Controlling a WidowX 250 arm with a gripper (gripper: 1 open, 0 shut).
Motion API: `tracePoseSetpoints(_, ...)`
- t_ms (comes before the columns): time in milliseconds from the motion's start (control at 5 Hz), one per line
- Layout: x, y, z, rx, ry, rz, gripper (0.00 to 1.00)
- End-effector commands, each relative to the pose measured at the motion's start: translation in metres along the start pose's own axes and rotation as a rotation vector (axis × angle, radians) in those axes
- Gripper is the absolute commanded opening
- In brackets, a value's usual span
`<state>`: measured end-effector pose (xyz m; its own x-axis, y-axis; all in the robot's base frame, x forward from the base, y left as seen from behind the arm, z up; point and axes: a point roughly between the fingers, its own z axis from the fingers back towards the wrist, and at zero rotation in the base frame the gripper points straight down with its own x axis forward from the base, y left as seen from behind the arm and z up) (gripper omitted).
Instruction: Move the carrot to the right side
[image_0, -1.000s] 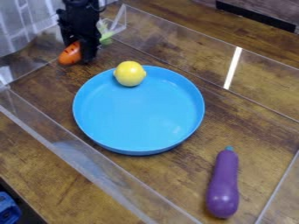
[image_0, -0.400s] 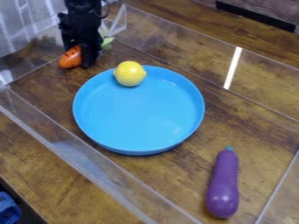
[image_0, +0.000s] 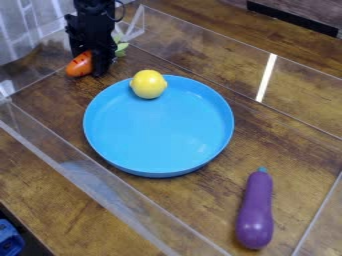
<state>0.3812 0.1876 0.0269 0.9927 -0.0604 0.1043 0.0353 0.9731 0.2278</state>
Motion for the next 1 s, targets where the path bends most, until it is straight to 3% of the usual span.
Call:
tracePoseSetpoints(0,0.007,-0.001,0.004,0.023,-0.018,0.000,0.00)
tracePoseSetpoints(800,0.004,-0.010,-0.017,0.044,0.036,0.024,0.00)
